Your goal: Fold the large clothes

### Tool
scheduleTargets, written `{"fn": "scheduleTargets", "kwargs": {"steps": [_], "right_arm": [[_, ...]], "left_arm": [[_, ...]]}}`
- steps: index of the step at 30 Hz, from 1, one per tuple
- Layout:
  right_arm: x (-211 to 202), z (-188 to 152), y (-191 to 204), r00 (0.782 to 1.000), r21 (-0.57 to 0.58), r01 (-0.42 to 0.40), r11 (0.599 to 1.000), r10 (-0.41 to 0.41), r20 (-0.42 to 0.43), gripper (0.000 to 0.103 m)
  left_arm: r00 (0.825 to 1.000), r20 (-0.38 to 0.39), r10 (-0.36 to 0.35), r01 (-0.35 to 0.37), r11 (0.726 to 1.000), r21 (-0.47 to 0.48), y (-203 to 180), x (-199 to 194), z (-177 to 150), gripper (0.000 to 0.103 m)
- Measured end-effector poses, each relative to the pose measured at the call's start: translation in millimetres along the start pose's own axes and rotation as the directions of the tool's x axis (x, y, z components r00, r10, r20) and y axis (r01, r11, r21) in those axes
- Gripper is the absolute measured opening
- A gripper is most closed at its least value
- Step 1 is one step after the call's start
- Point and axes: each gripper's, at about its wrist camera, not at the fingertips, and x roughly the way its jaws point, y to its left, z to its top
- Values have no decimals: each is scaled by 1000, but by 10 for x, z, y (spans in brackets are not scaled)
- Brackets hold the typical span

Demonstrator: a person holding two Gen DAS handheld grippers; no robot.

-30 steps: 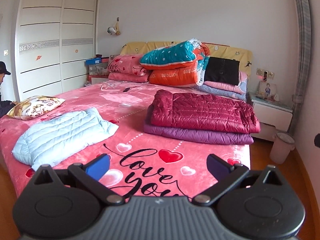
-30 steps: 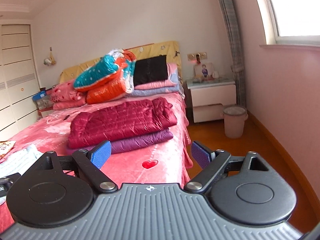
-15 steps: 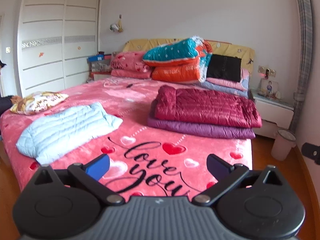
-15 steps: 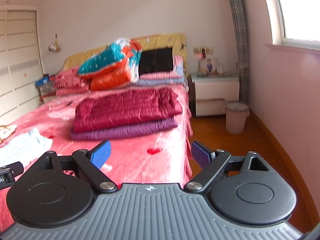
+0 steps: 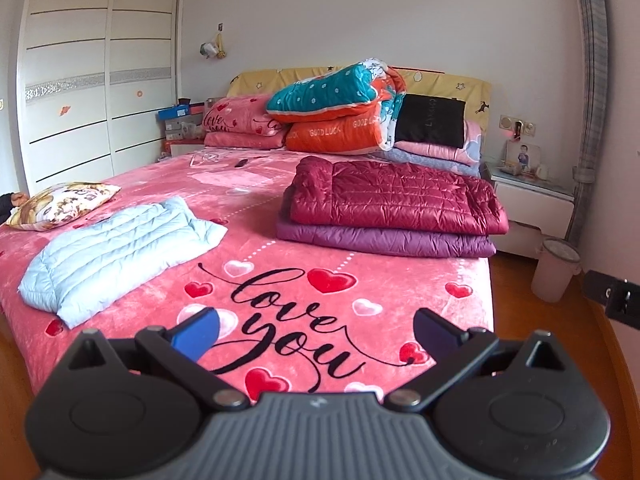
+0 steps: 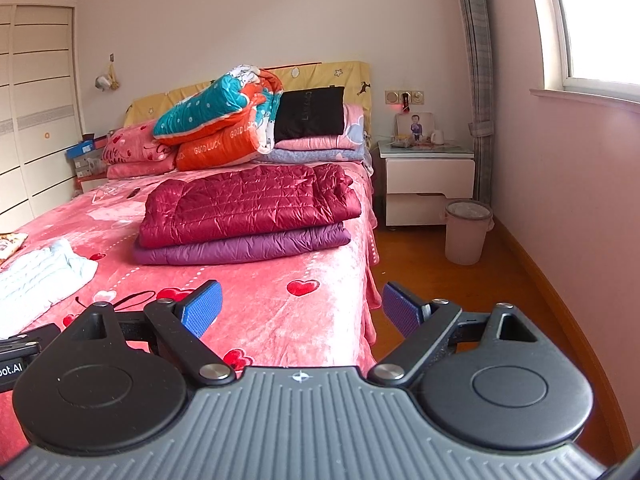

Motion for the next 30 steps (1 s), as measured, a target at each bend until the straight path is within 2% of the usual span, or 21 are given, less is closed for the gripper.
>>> {"fn": "scheduleTargets", "kwargs": {"steps": [5, 30], "right_arm": [[17, 4, -22, 1000, -4, 13, 1000, -13, 18, 103], [199, -87, -64, 1000, -8, 2, 1000, -2, 0, 103]], "left_arm": [[1000, -2, -1, 1, 1000, 0, -17, 5, -7, 102], [999, -20, 26, -26, 1000, 10, -17, 99, -61, 102]]}}
